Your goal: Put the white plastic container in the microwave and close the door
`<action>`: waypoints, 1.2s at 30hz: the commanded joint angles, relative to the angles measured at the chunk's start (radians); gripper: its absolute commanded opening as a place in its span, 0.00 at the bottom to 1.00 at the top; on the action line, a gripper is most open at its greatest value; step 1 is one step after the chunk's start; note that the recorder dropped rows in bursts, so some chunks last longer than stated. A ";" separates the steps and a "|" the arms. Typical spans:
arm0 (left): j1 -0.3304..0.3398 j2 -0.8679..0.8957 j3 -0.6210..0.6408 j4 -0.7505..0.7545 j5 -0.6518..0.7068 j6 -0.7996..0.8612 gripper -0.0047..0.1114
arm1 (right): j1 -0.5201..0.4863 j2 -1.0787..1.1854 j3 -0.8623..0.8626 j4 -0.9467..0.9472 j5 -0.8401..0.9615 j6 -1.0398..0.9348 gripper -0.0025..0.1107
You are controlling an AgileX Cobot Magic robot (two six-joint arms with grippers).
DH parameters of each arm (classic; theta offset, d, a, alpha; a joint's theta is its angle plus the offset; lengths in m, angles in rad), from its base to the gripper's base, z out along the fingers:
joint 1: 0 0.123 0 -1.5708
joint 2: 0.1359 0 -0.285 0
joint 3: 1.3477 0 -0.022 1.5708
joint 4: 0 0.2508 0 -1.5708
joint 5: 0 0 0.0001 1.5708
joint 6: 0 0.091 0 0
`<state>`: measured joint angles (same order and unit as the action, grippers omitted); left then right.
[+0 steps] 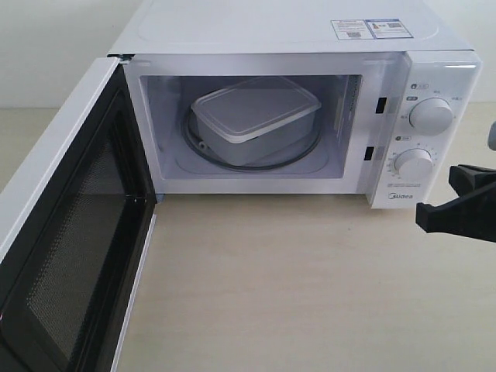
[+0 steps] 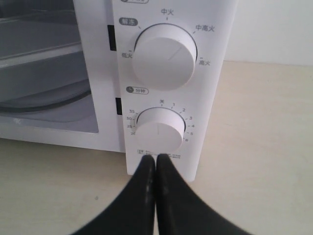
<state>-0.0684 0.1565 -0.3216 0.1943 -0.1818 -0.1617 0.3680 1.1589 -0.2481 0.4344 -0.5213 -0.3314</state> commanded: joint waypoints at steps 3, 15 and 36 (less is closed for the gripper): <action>0.005 0.120 -0.079 0.004 0.101 -0.086 0.08 | -0.009 -0.010 0.004 -0.004 -0.012 0.019 0.02; 0.005 0.120 -0.080 0.004 0.079 -0.086 0.08 | -0.009 -0.010 0.004 -0.004 -0.012 0.019 0.02; 0.005 0.180 -0.288 -0.055 0.596 -0.028 0.08 | -0.009 -0.010 0.004 -0.004 -0.013 0.037 0.02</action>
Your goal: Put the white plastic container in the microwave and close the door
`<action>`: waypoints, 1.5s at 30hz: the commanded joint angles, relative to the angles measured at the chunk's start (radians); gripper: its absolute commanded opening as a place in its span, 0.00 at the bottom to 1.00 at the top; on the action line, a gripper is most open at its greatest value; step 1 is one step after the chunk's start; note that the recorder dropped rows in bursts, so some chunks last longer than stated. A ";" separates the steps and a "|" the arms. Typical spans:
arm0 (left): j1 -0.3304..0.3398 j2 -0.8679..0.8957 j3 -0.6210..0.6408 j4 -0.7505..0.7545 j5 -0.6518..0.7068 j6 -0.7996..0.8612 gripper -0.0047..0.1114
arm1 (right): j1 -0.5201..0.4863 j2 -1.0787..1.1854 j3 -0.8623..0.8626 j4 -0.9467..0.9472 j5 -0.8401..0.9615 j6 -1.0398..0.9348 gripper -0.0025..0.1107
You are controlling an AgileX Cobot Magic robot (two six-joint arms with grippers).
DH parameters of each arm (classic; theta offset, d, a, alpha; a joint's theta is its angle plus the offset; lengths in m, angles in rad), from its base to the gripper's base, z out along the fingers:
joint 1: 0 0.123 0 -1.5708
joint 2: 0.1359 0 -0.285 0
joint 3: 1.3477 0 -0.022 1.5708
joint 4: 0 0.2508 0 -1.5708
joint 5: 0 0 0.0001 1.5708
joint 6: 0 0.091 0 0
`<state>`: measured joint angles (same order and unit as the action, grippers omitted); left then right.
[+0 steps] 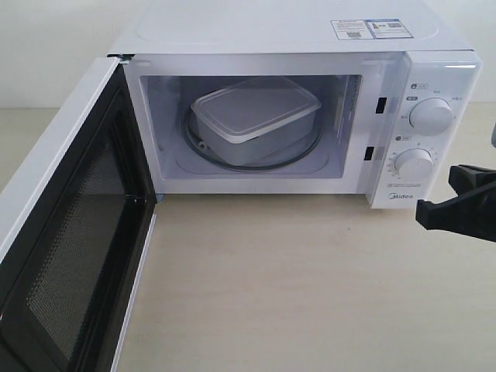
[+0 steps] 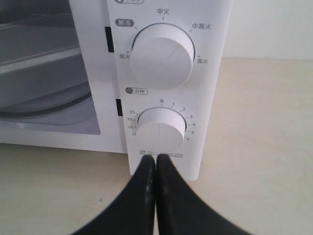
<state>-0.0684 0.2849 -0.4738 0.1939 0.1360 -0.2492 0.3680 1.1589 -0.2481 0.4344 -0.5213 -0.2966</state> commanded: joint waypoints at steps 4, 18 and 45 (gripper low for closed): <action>0.005 0.160 -0.307 -0.249 0.541 0.317 0.08 | -0.009 -0.010 0.004 -0.004 -0.013 0.002 0.02; 0.005 0.609 -0.490 -0.539 1.085 0.569 0.08 | -0.009 -0.010 0.004 -0.003 0.030 0.002 0.02; -0.395 1.068 -0.578 -0.760 0.805 0.673 0.08 | -0.009 -0.010 0.004 -0.026 -0.188 0.087 0.02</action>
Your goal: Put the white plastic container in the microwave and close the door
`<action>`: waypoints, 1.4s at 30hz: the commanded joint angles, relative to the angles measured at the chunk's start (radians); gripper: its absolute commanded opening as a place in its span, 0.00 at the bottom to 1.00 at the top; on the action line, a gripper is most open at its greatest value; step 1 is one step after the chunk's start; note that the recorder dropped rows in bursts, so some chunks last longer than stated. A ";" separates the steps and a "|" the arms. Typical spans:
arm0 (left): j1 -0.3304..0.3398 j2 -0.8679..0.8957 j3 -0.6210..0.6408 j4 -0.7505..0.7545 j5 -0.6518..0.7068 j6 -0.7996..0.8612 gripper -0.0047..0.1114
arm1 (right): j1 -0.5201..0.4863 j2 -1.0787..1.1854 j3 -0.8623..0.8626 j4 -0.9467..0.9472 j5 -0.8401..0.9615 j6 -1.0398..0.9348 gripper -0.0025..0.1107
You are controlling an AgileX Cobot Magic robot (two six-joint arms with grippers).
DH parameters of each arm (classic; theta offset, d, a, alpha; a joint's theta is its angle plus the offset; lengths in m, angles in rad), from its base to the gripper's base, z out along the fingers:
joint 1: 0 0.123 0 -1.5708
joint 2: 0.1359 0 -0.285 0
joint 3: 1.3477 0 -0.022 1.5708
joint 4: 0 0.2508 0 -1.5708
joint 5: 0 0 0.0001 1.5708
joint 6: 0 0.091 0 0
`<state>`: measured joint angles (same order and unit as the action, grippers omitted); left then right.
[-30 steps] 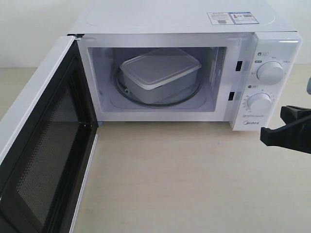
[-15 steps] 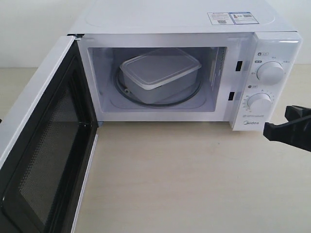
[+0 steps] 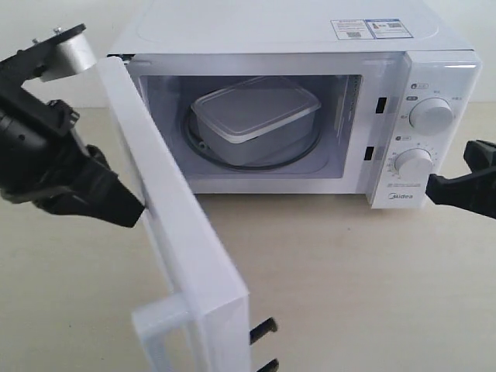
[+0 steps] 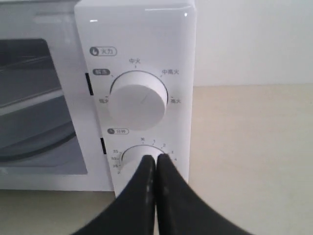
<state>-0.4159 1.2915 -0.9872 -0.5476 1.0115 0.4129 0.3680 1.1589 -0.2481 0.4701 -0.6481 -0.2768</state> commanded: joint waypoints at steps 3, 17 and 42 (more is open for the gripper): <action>-0.060 0.101 -0.105 -0.019 -0.086 0.011 0.08 | -0.009 -0.022 0.004 -0.105 -0.081 0.100 0.02; -0.062 0.169 -0.149 -0.014 -0.275 0.011 0.08 | -0.009 -0.390 0.004 -0.336 0.018 0.193 0.02; -0.062 0.260 -0.153 -0.014 -0.426 0.023 0.08 | -0.009 -0.419 -0.013 -0.843 0.129 0.697 0.02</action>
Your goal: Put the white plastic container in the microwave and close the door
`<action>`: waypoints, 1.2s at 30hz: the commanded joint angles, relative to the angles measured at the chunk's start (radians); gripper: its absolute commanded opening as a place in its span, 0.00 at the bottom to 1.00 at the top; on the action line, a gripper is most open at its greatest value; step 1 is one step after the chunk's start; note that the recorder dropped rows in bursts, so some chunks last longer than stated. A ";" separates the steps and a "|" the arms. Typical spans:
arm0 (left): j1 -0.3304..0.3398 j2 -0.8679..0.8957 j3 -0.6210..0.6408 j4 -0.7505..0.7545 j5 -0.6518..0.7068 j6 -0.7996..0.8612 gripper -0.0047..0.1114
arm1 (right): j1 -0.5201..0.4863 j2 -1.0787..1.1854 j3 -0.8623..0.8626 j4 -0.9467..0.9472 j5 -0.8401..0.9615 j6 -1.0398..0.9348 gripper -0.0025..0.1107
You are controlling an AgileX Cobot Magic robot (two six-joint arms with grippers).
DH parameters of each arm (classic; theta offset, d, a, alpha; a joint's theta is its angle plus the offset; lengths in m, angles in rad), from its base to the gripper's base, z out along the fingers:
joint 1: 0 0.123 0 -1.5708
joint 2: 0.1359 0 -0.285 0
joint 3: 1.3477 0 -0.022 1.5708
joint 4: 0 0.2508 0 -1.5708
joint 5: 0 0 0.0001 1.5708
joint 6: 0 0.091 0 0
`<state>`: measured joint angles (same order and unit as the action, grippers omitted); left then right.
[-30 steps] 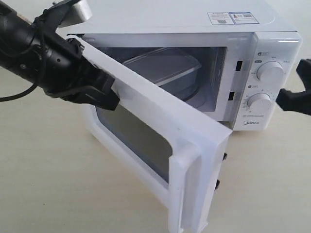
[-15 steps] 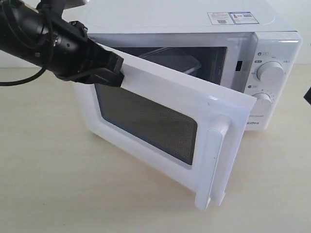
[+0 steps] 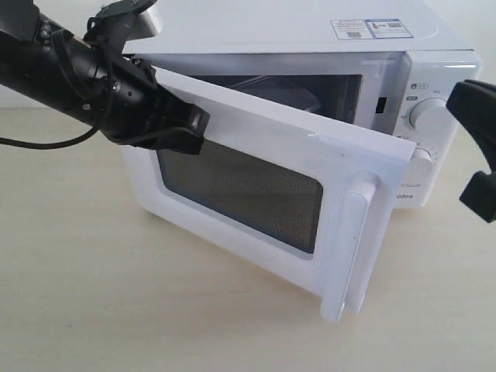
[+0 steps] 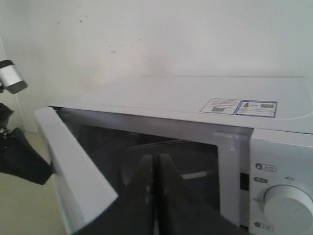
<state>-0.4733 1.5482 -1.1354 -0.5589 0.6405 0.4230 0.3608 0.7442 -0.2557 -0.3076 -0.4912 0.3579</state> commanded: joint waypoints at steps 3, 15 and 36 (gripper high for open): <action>-0.005 0.006 -0.005 -0.003 -0.079 0.028 0.08 | -0.002 -0.004 -0.006 -0.103 -0.057 0.113 0.02; -0.005 0.010 -0.005 -0.003 -0.125 0.028 0.08 | -0.002 -0.004 -0.006 -0.282 -0.112 0.268 0.02; 0.024 0.011 -0.005 0.001 -0.223 0.028 0.08 | -0.002 -0.004 -0.006 -0.522 -0.159 0.441 0.02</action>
<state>-0.4531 1.5543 -1.1354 -0.5589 0.4340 0.4466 0.3608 0.7442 -0.2557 -0.8132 -0.6369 0.7769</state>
